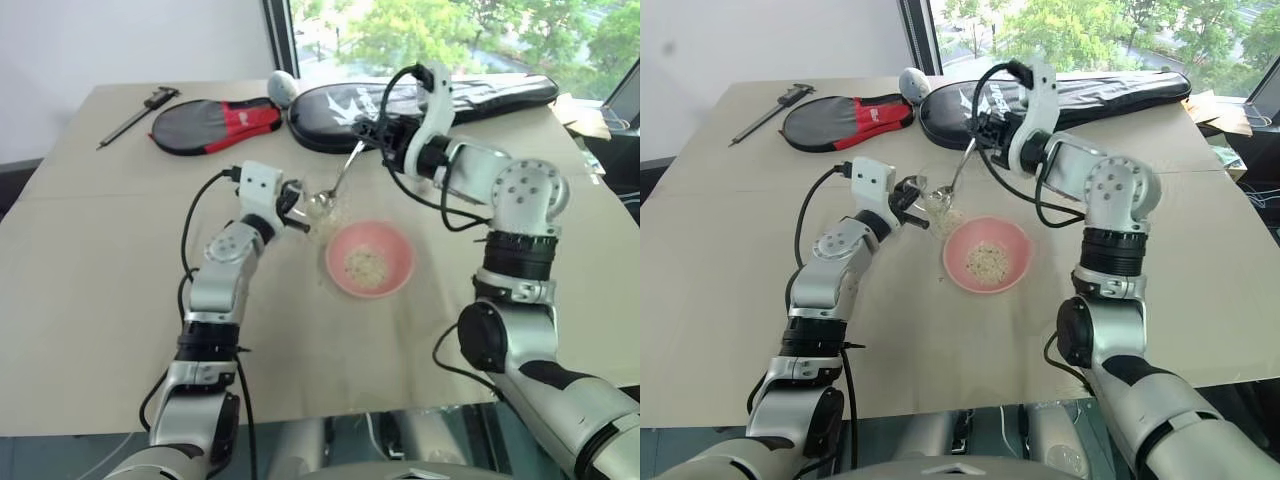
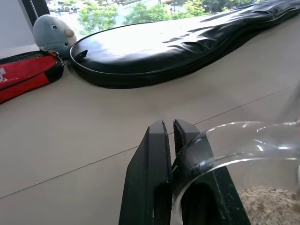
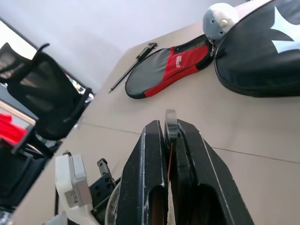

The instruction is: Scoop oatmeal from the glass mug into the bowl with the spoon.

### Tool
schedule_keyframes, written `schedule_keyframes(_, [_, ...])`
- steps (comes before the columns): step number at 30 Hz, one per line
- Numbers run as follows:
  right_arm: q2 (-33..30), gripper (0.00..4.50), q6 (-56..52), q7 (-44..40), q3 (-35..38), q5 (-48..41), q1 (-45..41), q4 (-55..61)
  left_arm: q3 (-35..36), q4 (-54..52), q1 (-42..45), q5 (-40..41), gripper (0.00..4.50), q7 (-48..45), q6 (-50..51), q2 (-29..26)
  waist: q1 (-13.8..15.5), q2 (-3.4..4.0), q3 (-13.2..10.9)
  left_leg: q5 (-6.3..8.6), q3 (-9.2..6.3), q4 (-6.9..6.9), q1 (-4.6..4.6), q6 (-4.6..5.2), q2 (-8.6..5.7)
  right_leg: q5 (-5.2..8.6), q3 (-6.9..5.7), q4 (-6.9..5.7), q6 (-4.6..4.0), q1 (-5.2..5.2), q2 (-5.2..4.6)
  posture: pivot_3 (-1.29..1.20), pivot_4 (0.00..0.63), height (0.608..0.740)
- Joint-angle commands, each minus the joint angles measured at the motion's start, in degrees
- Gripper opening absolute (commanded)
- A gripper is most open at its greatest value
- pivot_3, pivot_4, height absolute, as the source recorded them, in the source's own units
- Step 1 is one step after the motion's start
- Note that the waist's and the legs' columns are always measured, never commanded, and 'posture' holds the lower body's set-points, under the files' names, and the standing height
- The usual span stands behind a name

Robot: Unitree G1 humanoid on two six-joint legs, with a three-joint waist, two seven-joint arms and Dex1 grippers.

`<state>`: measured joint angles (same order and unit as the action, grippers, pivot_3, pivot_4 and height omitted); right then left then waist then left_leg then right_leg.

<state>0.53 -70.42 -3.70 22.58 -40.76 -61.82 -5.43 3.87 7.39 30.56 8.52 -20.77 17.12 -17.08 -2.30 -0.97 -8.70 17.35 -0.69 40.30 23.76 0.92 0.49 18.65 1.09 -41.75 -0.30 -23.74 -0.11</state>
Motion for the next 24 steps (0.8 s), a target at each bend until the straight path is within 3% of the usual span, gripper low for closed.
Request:
schedule_keyframes(1, [-0.05,0.0,-2.38,4.98,5.65,-3.17,-2.44,-0.13,1.3,-1.26,0.81,0.35,0.01,0.42,-2.35,-0.33,0.0,0.0,0.0,0.0,0.01,0.0,0.0,0.0,0.0,0.0,0.0,-0.02,0.0,0.0,0.0,0.0,0.15,0.74])
schedule_keyframes(9, [-0.82,0.0,-4.61,12.67,12.87,-7.67,-3.61,-3.35,1.22,-0.48,0.7,0.25,0.01,0.22,-3.04,-0.41,-0.06,0.0,0.0,0.0,0.05,-0.01,0.0,0.0,0.0,0.0,0.04,-0.02,0.0,0.0,0.0,0.0,0.15,0.74])
schedule_keyframes(24, [-3.23,0.0,-3.07,20.44,18.51,-15.67,-5.87,-9.38,1.75,-0.84,-0.01,0.83,0.01,0.28,-2.86,-0.29,-0.05,0.0,0.0,0.0,0.1,-0.01,-0.01,0.0,0.0,0.0,0.08,-0.03,0.0,0.0,0.0,0.0,0.15,0.74])
